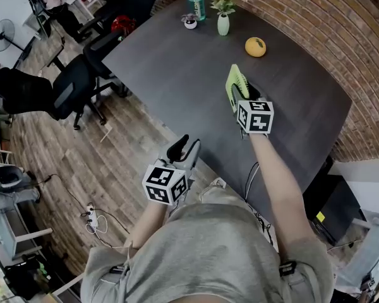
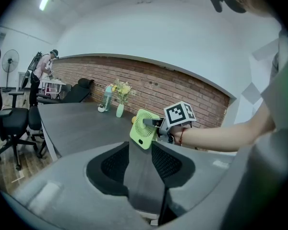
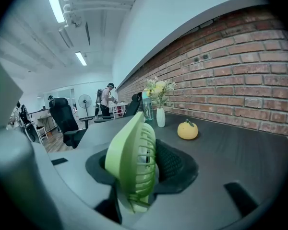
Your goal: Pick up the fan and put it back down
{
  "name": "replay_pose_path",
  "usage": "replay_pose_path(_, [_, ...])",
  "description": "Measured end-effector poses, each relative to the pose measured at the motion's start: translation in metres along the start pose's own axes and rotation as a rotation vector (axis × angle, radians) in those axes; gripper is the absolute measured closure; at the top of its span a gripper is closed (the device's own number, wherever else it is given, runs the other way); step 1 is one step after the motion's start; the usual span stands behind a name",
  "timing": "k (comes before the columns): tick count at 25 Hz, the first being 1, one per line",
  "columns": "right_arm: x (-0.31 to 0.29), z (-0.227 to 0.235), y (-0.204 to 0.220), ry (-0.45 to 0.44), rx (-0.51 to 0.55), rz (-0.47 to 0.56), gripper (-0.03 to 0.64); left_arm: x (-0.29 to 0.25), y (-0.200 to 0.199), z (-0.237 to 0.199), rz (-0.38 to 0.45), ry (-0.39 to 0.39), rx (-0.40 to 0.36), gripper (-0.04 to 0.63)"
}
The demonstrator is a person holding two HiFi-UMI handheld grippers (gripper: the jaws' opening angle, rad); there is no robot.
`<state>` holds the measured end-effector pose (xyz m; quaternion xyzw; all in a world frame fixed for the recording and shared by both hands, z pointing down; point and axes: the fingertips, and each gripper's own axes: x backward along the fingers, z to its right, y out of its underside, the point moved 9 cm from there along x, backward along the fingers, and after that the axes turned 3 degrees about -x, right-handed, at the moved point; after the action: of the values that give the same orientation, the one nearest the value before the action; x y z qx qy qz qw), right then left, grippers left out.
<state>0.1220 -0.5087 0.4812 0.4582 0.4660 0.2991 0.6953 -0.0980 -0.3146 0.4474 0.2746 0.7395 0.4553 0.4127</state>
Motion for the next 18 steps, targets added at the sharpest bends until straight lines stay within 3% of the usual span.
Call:
replay_pose_path(7, [-0.025,-0.002,0.007,0.01,-0.047,-0.027,0.44,0.004,-0.001,-0.005,0.001,-0.028,0.01,0.456])
replay_pose_path(18, [-0.043,-0.001,0.015,0.021,-0.023,-0.035,0.439,0.012,0.002,-0.012,0.006,-0.071,0.026,0.456])
